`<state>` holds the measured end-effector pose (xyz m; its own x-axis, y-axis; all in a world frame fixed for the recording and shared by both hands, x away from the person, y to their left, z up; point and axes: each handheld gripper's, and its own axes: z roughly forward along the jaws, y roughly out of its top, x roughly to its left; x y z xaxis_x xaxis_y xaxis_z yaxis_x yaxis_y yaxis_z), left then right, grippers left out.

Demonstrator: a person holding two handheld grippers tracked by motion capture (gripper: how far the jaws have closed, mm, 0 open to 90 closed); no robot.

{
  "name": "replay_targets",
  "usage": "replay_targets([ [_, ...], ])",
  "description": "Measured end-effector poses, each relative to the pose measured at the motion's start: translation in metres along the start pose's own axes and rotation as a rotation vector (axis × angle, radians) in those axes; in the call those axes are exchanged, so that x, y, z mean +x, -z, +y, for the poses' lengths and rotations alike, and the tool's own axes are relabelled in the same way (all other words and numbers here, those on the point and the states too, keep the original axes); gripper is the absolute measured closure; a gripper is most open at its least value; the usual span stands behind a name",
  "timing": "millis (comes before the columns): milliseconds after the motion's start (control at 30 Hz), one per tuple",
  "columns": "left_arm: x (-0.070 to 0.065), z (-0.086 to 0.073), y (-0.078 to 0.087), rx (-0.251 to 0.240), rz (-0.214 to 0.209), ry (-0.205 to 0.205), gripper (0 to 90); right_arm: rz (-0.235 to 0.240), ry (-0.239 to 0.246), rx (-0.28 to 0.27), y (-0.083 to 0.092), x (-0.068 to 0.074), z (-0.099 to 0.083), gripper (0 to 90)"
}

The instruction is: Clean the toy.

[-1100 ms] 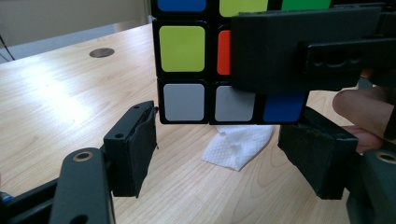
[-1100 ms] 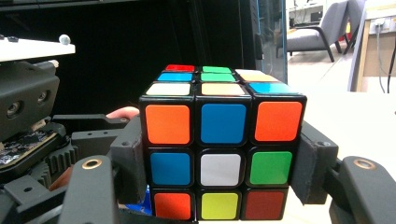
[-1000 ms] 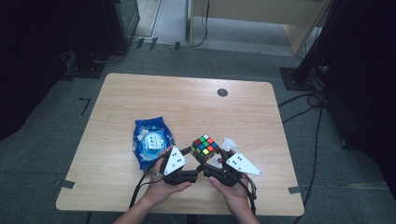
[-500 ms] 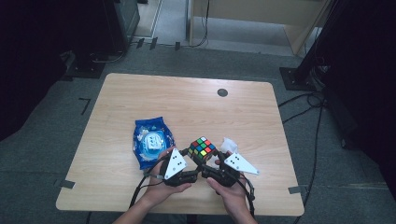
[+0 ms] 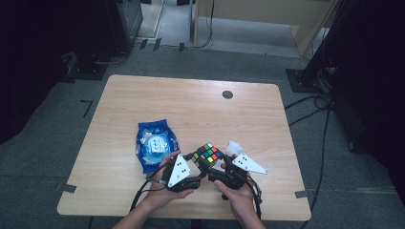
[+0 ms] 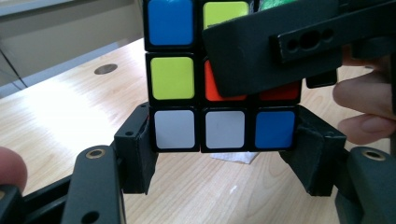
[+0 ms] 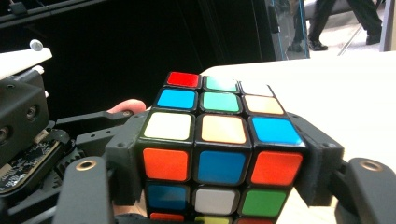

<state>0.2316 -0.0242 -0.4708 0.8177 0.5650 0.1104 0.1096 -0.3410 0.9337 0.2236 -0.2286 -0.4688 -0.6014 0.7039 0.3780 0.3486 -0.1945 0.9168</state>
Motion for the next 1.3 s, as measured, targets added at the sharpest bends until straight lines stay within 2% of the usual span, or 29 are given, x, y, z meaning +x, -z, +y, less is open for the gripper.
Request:
replay_targets([
  [67,-0.001,0.001,0.000,0.000,0.009,0.012,33.8,-0.014,0.017,-0.004,0.001,0.003,0.000,34.8],
  [100,-0.001,0.002,-0.001,-0.004,0.009,0.031,33.5,-0.019,0.021,-0.006,0.001,0.003,0.000,34.8],
  [167,-0.001,0.003,-0.001,-0.006,0.011,0.038,33.0,-0.018,0.016,-0.005,0.000,0.005,0.000,34.8],
  [267,-0.002,0.003,-0.002,0.000,0.026,0.023,32.9,-0.012,0.023,0.007,-0.002,0.008,-0.003,34.8],
  [500,-0.002,0.002,-0.002,0.002,0.030,0.016,33.0,0.001,0.007,0.026,-0.004,0.006,-0.002,34.7],
  [633,-0.001,0.001,0.000,-0.012,0.032,0.001,34.1,0.016,0.005,0.040,-0.003,0.005,-0.001,33.8],
  [733,0.003,0.001,0.003,-0.035,0.001,0.037,34.2,0.039,0.023,0.044,-0.002,0.005,0.002,31.9],
  [933,0.021,-0.001,0.010,-0.043,0.031,0.082,34.2,0.081,0.077,0.051,0.006,0.002,0.009,28.7],
  [1033,0.033,-0.004,0.016,-0.043,0.058,0.101,34.2,0.083,0.090,0.033,0.013,-0.005,0.014,29.0],
  [1100,0.040,-0.005,0.020,-0.050,0.072,0.119,34.2,0.070,0.098,0.022,0.019,-0.011,0.018,29.3],
  [1167,0.045,-0.005,0.023,-0.054,0.079,0.129,34.2,0.005,0.151,0.032,0.025,-0.021,0.020,30.0],
  [1200,0.048,-0.005,0.026,-0.059,0.083,0.135,34.2,-0.019,0.163,0.042,0.027,-0.025,0.021,30.7],
  [1300,0.054,-0.006,0.030,-0.060,0.064,0.150,34.2,-0.136,0.236,0.121,0.031,-0.044,0.017,33.9],
])
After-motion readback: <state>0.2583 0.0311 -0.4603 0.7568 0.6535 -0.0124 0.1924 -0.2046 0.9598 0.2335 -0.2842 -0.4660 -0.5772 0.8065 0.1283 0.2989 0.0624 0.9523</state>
